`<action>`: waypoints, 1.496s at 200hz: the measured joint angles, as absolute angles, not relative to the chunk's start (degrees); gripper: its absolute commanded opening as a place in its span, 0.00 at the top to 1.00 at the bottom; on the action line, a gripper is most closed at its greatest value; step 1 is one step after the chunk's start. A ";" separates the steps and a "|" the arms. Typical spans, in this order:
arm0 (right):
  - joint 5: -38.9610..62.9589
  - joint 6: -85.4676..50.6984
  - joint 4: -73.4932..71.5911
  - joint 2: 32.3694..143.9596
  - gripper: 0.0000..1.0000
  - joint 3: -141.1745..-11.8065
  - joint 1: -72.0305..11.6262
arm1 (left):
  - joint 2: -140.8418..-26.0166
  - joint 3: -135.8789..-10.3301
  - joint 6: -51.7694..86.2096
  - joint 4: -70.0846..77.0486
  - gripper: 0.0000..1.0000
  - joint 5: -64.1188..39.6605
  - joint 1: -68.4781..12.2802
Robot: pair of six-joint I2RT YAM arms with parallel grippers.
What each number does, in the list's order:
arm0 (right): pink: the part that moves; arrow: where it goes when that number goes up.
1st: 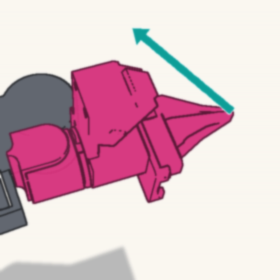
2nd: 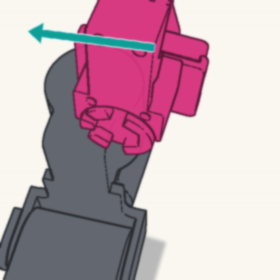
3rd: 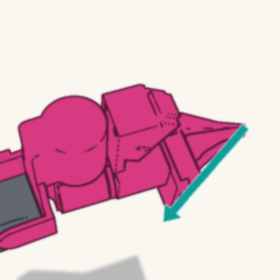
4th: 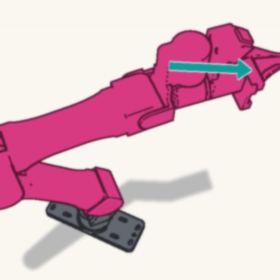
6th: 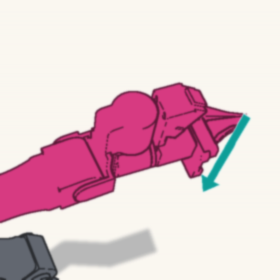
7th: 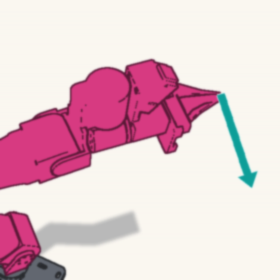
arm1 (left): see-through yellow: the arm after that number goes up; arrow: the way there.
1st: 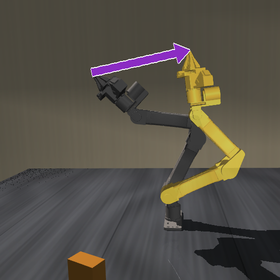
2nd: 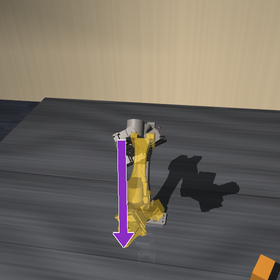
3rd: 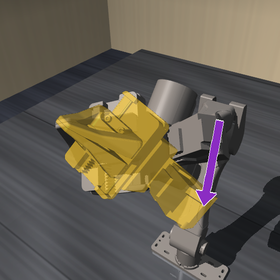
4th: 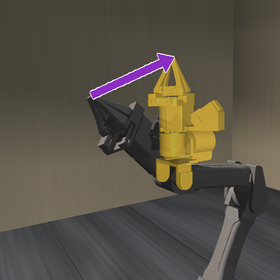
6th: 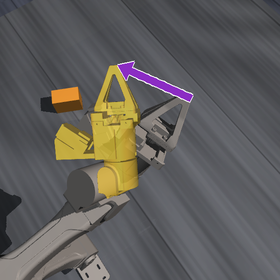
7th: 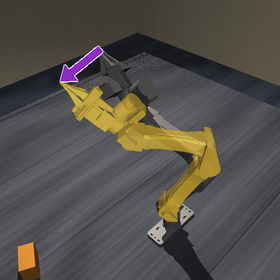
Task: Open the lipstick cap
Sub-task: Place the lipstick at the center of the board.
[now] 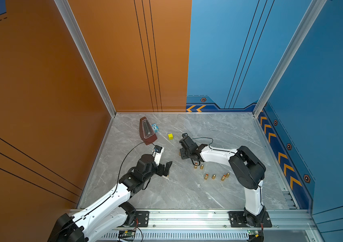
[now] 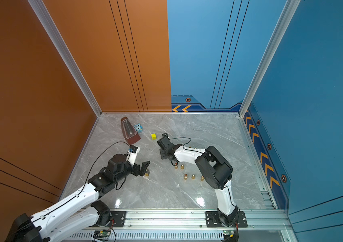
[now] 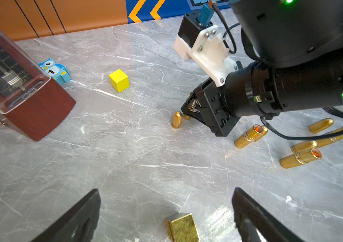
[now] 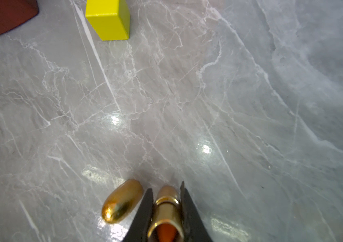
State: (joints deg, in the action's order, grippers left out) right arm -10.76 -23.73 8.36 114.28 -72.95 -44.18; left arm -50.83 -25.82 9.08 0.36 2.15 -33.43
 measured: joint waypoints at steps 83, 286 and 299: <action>-10.74 -23.27 8.32 114.28 0.65 -72.88 -44.25 | -50.83 -25.61 9.10 0.56 0.01 1.98 -33.34; -2.85 -23.05 28.95 94.76 0.36 -75.40 -52.47 | -41.12 -25.63 14.83 -8.93 0.01 4.86 -32.93; -1.56 -22.24 29.87 94.76 0.35 -76.14 -54.68 | -40.16 -25.63 15.66 -9.96 0.01 5.65 -32.88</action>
